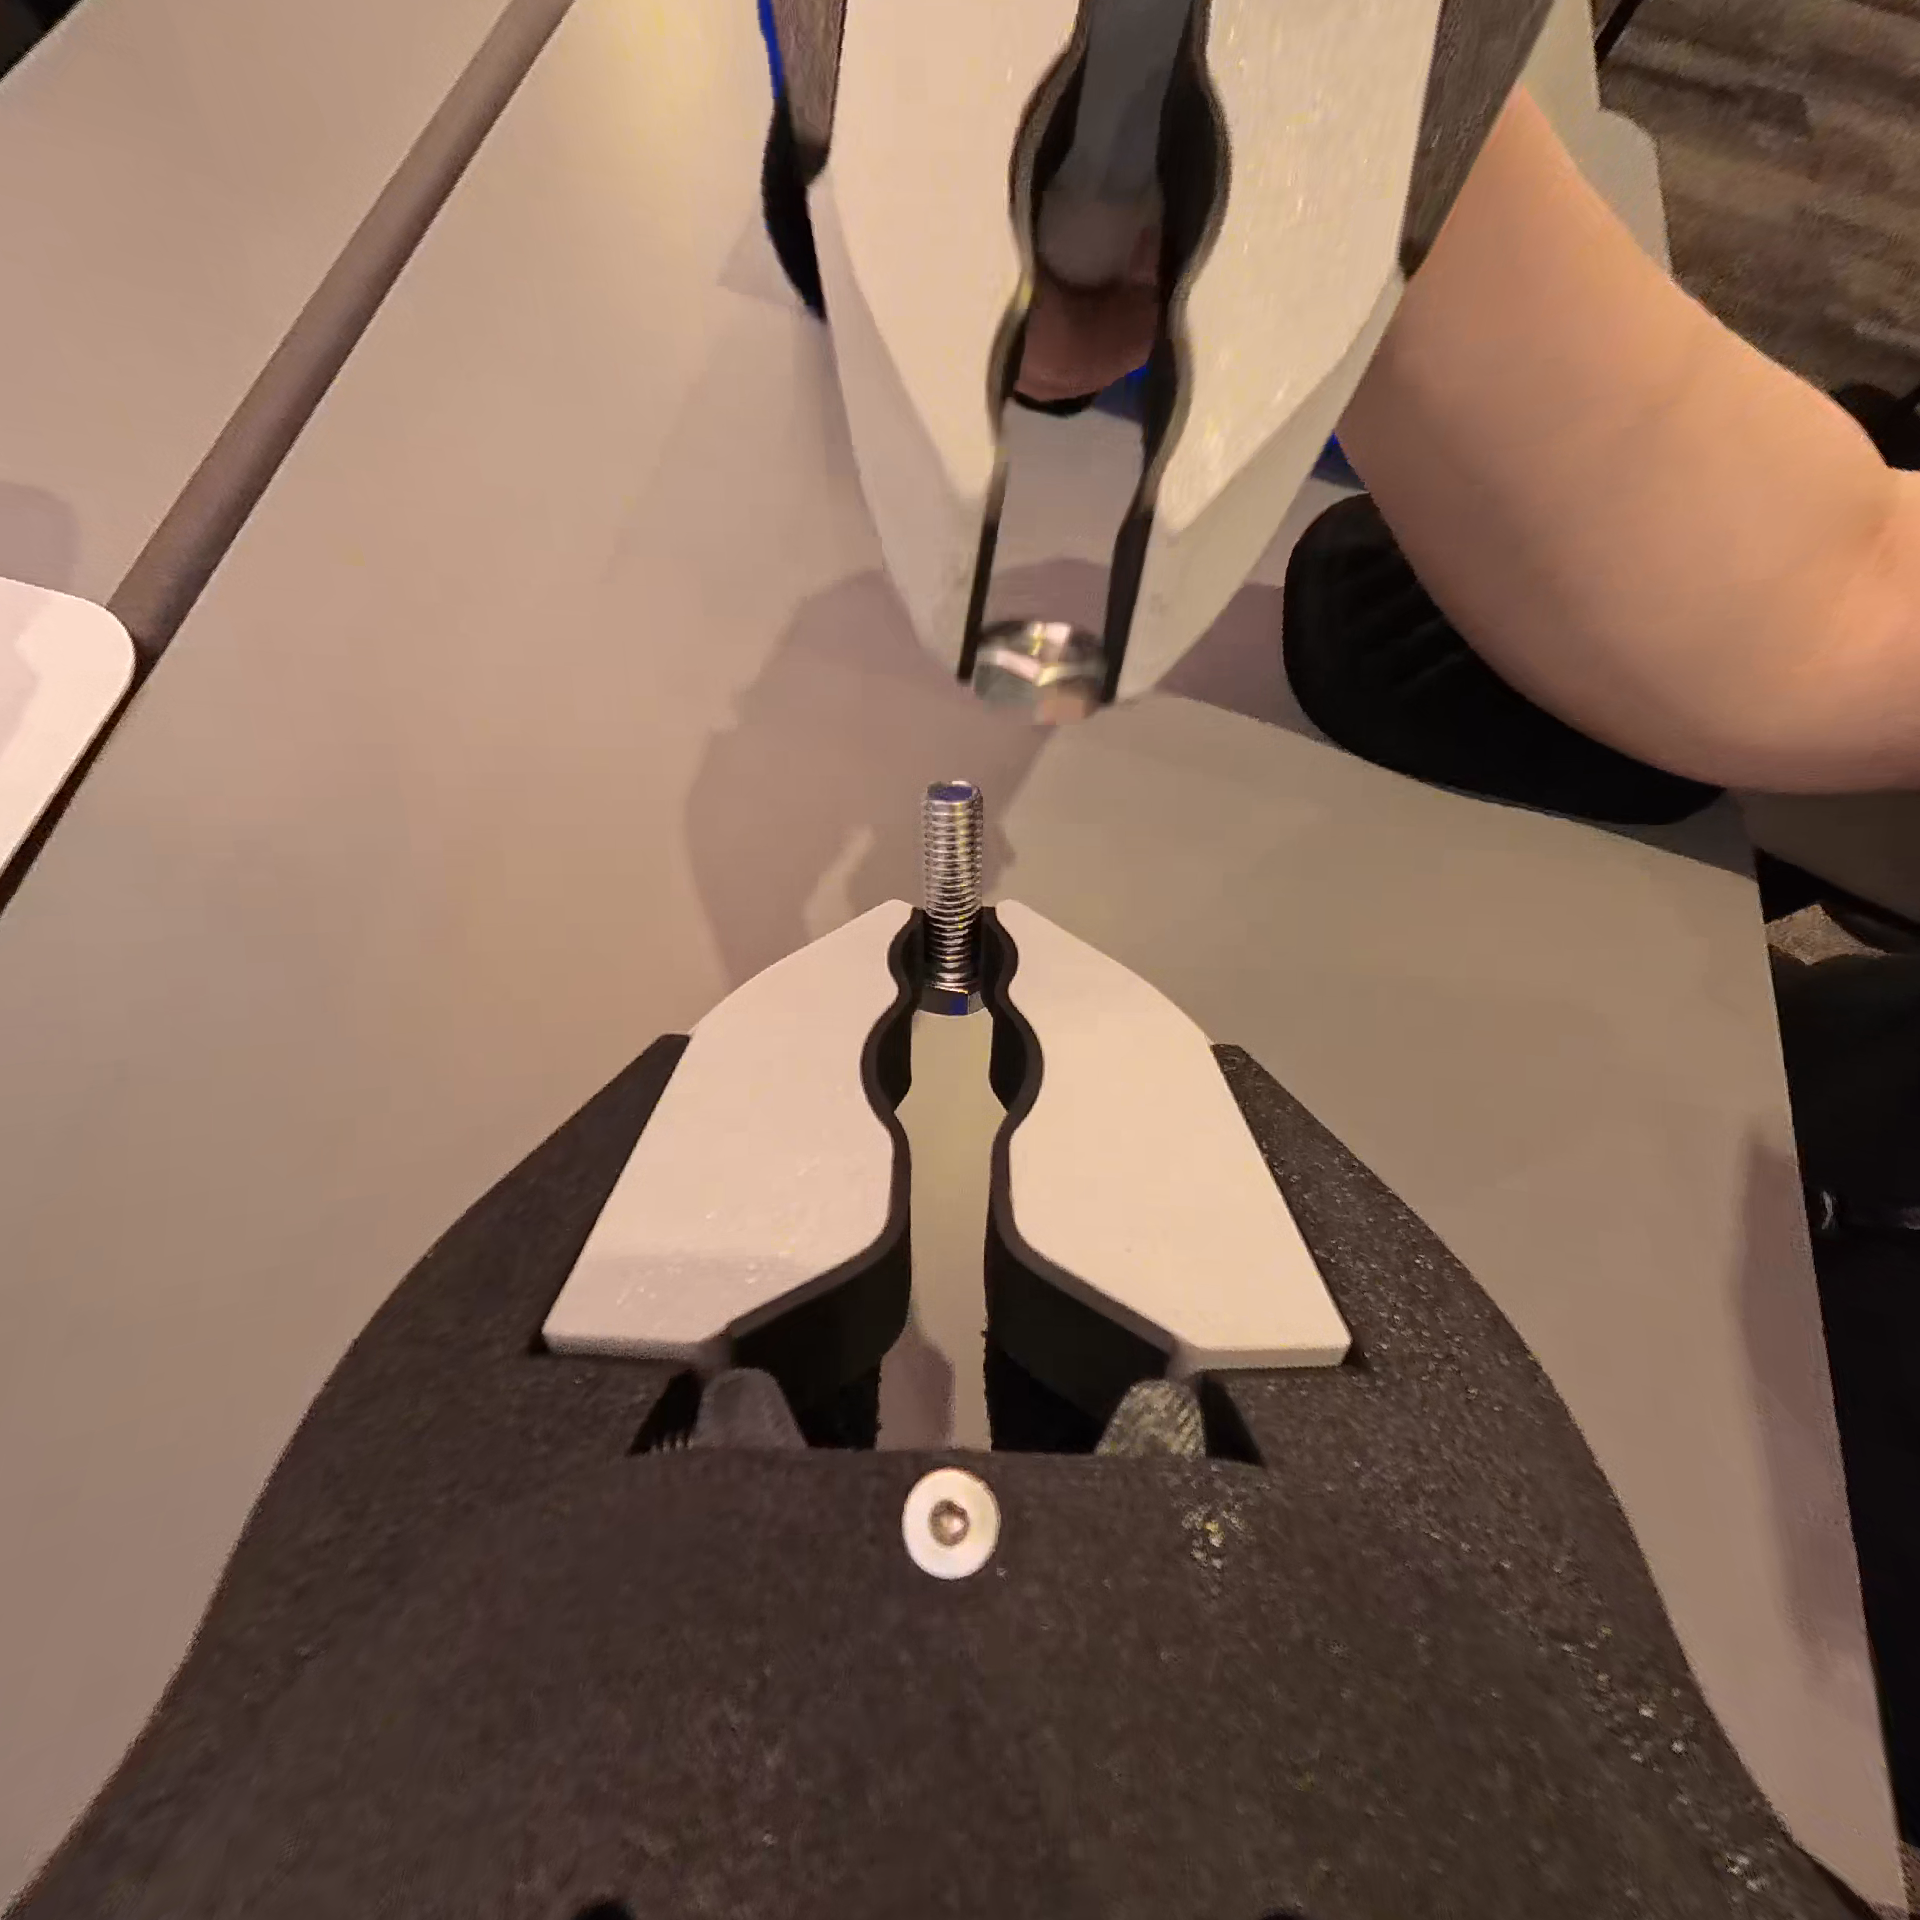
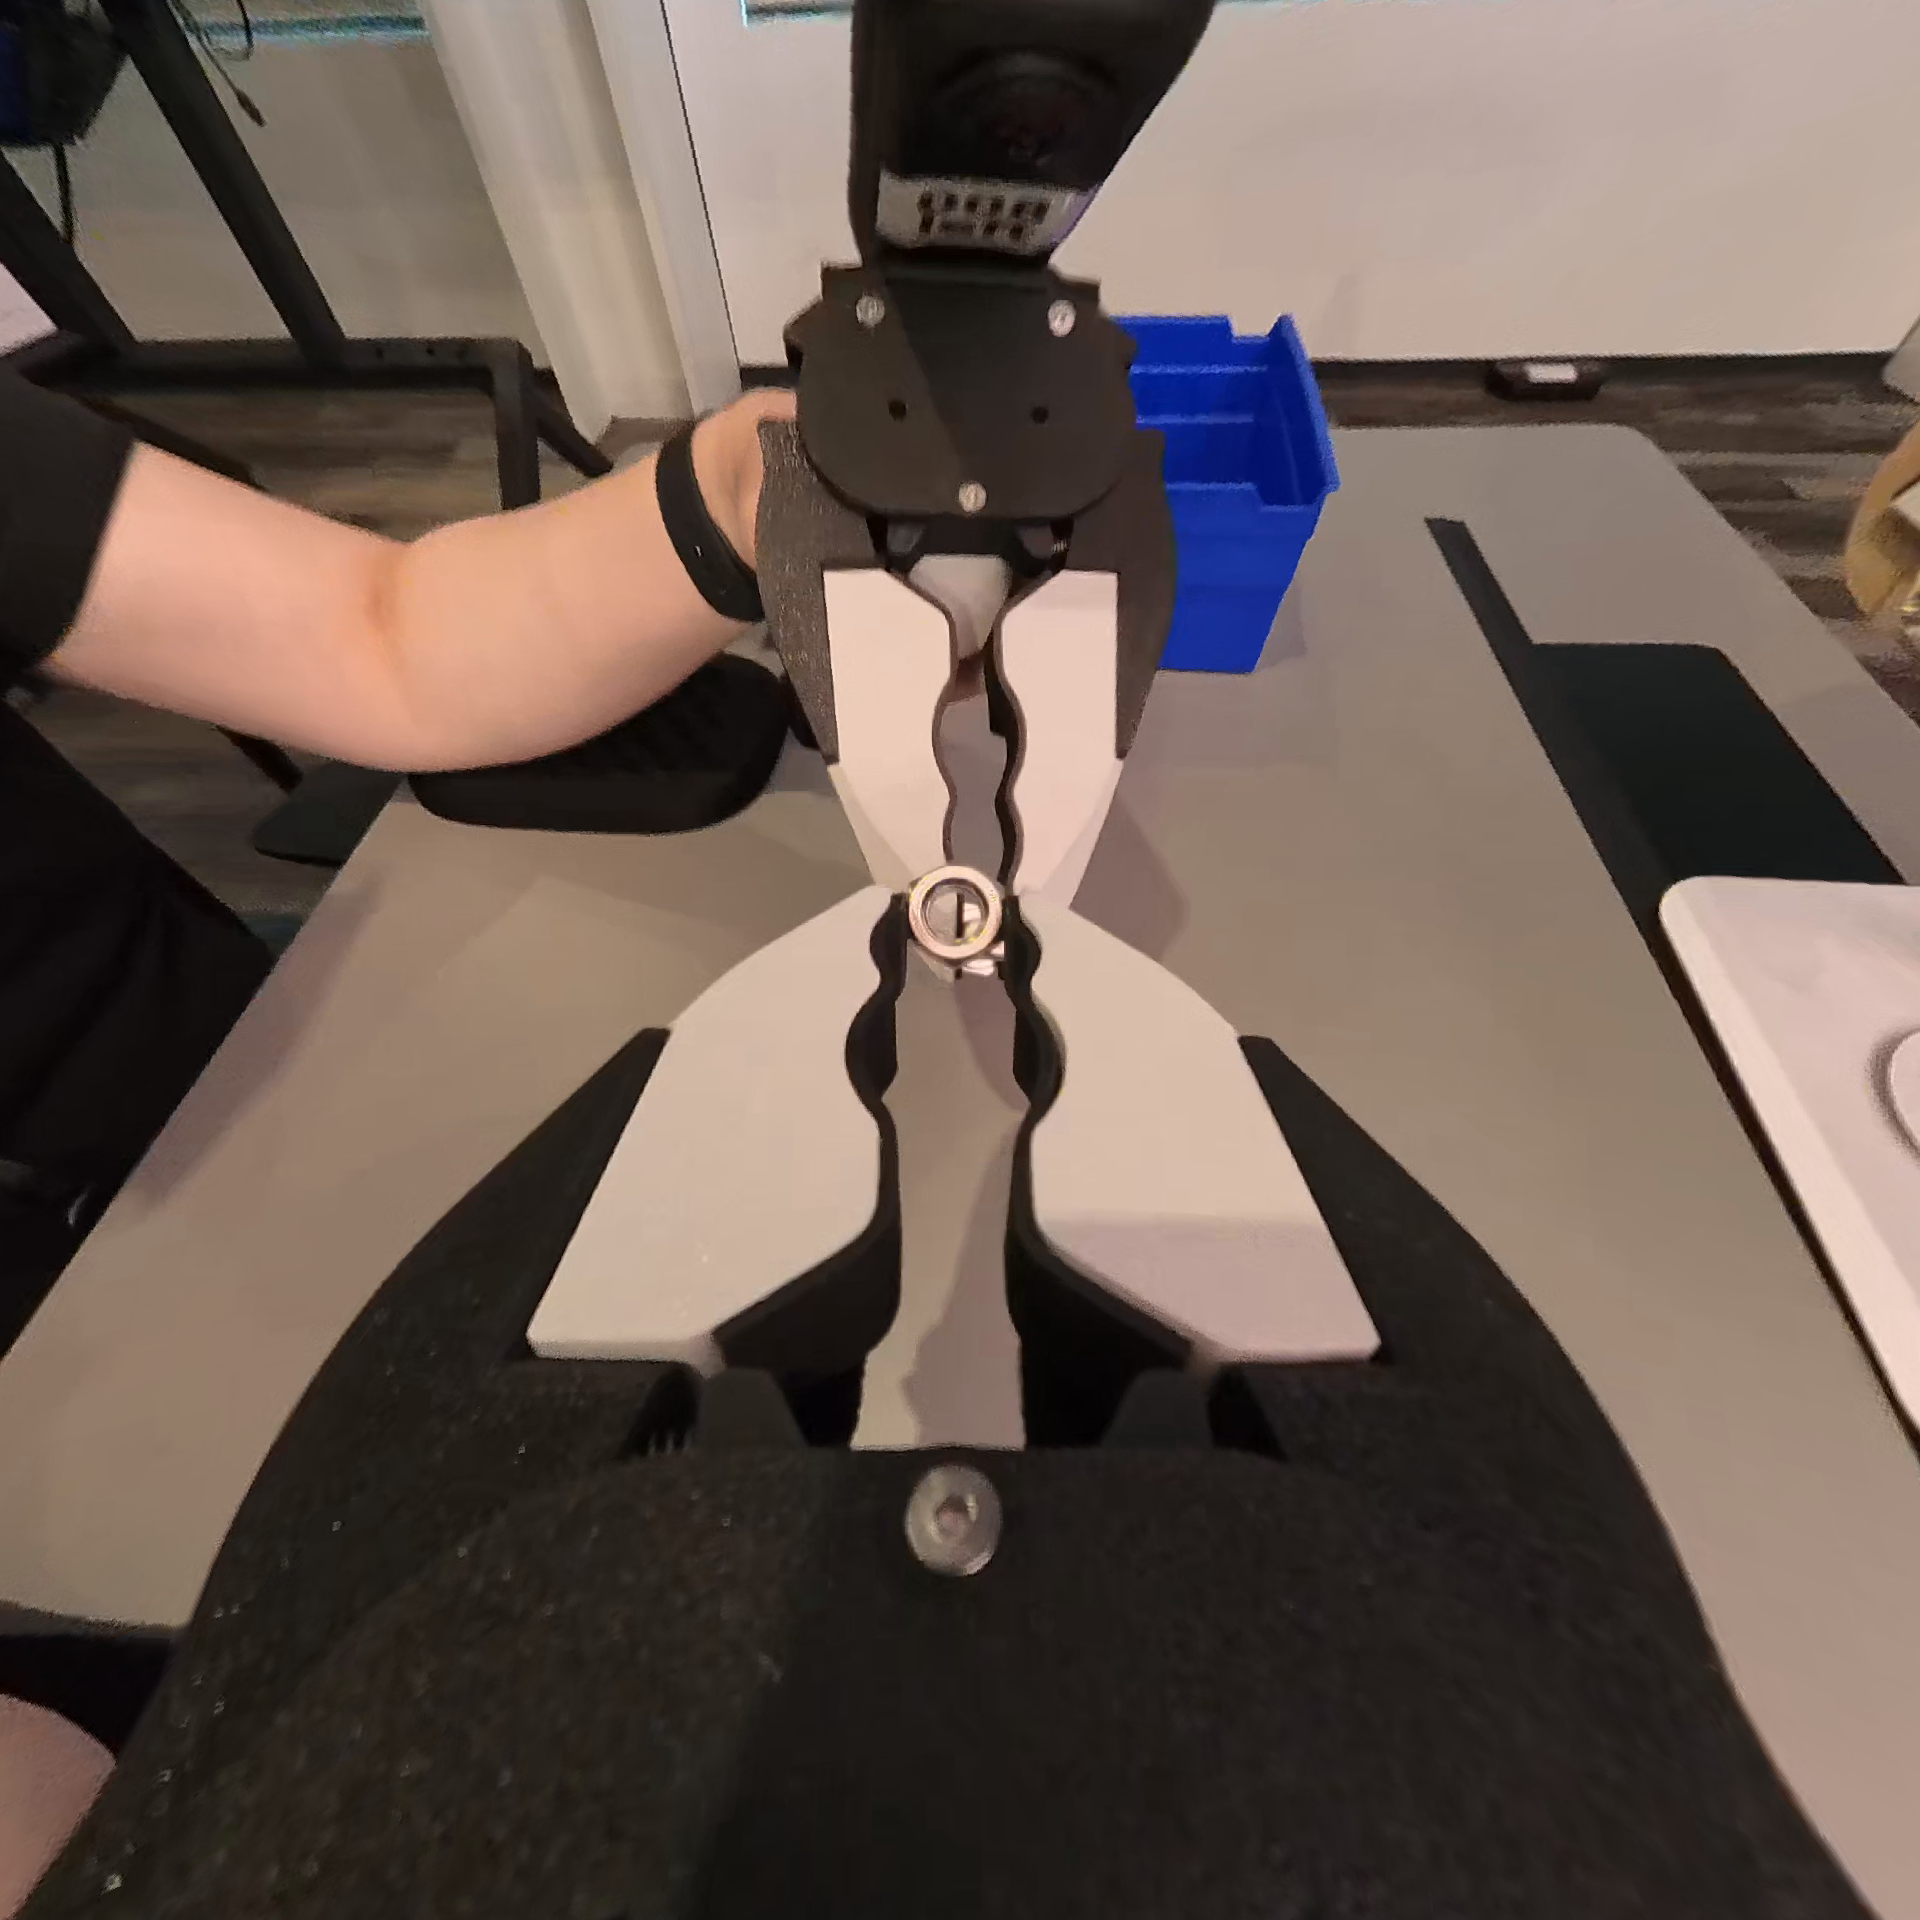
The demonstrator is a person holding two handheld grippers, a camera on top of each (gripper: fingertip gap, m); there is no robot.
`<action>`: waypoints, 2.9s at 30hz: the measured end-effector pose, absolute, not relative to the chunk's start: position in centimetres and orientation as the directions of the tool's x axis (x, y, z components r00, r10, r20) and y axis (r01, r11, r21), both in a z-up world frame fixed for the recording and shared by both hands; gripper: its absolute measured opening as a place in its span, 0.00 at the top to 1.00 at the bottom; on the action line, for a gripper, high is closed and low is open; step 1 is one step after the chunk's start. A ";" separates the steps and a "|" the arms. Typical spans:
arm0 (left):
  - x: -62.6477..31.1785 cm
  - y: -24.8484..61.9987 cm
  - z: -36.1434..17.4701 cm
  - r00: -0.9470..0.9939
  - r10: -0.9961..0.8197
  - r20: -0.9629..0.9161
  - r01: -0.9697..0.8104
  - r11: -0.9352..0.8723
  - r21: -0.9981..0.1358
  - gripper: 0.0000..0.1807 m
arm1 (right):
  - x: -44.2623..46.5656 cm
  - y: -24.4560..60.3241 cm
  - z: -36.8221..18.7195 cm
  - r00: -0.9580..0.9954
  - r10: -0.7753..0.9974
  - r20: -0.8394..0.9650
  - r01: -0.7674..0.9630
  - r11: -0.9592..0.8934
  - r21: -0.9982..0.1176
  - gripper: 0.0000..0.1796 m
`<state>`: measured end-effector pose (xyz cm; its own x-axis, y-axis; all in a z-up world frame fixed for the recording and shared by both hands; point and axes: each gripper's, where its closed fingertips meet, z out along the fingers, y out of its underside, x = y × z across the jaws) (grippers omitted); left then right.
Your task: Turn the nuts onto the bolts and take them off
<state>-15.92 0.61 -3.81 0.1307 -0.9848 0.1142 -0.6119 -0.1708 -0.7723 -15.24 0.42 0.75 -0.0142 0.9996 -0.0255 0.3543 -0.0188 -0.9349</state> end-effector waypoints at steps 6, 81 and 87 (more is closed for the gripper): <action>-15.8 -0.2 -4.1 0.102 -0.989 0.104 -0.638 -0.146 -0.757 0.95 | -15.8 0.6 -0.4 -0.010 1.000 -0.022 0.399 -0.016 -0.917 0.91; -15.9 6.0 -1.6 0.478 -0.851 -0.217 -0.561 -0.106 -0.821 0.95 | -16.0 5.8 1.2 0.506 0.806 -0.308 0.270 -0.486 -0.831 0.91; -15.6 6.8 -1.0 0.568 -0.789 -0.233 -0.518 -0.122 -0.847 0.95 | -15.8 6.6 1.7 0.562 0.762 -0.323 0.196 -0.502 -0.843 0.91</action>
